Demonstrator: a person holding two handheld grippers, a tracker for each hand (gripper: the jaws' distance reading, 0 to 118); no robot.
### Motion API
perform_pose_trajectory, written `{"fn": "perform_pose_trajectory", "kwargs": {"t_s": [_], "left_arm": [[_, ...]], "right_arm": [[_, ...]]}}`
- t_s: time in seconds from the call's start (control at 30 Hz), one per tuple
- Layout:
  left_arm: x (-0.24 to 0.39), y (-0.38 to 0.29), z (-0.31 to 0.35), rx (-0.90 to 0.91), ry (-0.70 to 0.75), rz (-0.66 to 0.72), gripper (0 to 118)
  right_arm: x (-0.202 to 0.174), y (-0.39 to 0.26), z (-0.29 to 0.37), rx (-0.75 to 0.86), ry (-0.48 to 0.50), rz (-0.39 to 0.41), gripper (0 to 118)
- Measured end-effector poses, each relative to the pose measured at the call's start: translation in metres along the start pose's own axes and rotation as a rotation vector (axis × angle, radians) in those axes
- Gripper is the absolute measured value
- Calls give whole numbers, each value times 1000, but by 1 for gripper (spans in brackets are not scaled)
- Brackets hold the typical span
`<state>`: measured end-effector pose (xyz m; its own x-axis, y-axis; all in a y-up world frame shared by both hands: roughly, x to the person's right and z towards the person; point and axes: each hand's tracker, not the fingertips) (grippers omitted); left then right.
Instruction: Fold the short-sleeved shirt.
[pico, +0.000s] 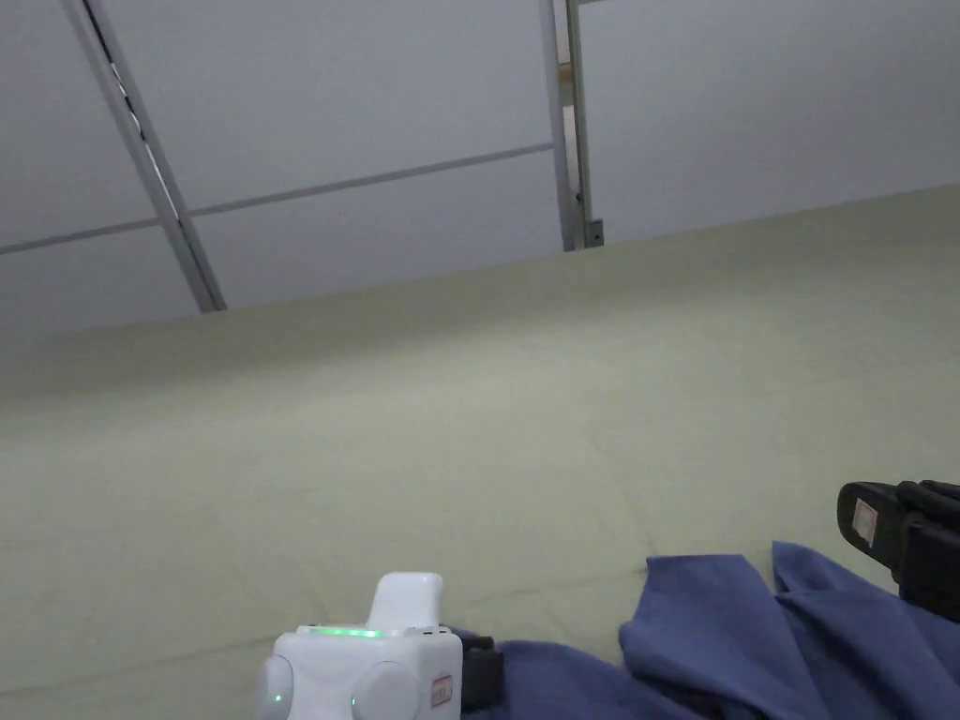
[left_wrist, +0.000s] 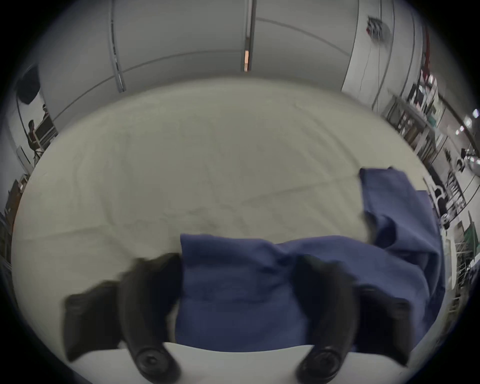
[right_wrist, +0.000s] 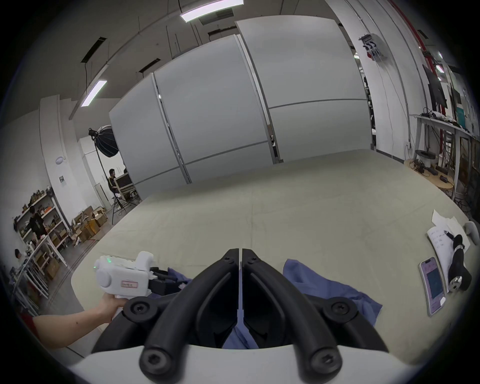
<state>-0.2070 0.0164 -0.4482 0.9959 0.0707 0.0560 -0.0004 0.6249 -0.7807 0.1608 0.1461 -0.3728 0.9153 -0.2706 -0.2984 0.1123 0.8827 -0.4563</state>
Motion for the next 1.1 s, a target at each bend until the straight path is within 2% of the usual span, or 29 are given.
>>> {"fn": "perform_pose_trajectory", "kwargs": {"t_s": [0.03, 0.07, 0.1, 0.13, 0.2, 0.37, 0.53, 0.6, 0.63, 0.67, 0.7, 0.73, 0.77, 0.8, 0.9, 0.97, 1.0, 1.03, 1.07, 1.1], "left_arm": [[2, -2, 2, -23, 18, -41, 62], [-2, -2, 6, -17, 33, -61, 43], [-15, 1, 11, -22, -72, 7, 9], [-29, 0, 10, -43, -188, 168, 3], [-33, -5, 21, -42, -218, 256, 3], [-29, -17, 79, 133, -320, 229, 3], [-26, -30, 145, 315, -400, 280, 3], [-24, -35, 163, 362, -395, 285, 3], [-24, -36, 169, 363, -401, 282, 3], [-25, -37, 171, 362, -401, 286, 3], [-24, -39, 173, 366, -399, 287, 3], [-24, -41, 174, 372, -390, 288, 3], [-23, -43, 174, 370, -385, 290, 3], [-25, -46, 171, 362, -388, 296, 3], [-24, -53, 166, 337, -392, 307, 3], [-25, -58, 162, 319, -373, 303, 3], [-25, -60, 160, 306, -364, 300, 3], [-27, -61, 159, 291, -365, 301, 3], [-28, -63, 157, 285, -365, 300, 3], [-29, -64, 155, 274, -361, 293, 3]], "right_arm": [[0, -1, 1, -2, 1, -9, 4], [0, -2, 2, -2, 6, -18, 4], [0, -2, 3, -3, 12, -20, 4], [-1, -2, 5, -2, 16, -16, 4], [-3, -3, 8, -2, 8, 16, 4], [1, -8, 10, -20, 1, 33, 4], [13, -10, -6, -39, 6, -23, 4], [21, -8, -23, -50, -18, -4, 4], [25, -3, -36, -78, -12, 27, 10], [29, 1, -49, -125, 19, 49, 37], [32, 2, -67, -180, 33, 77, 37], [35, 0, -87, -226, 38, 108, 52], [36, -4, -111, -284, 42, 137, 90], [38, -11, -119, -285, 71, 172, 118], [33, -34, -169, -475, 35, 261, 115], [25, -46, -200, -548, 64, 291, 115], [21, -53, -210, -602, 38, 307, 109], [17, -60, -216, -652, 17, 340, 97], [13, -66, -217, -649, 18, 374, 75], [6, -73, -214, -619, 1, 442, 66]]}}
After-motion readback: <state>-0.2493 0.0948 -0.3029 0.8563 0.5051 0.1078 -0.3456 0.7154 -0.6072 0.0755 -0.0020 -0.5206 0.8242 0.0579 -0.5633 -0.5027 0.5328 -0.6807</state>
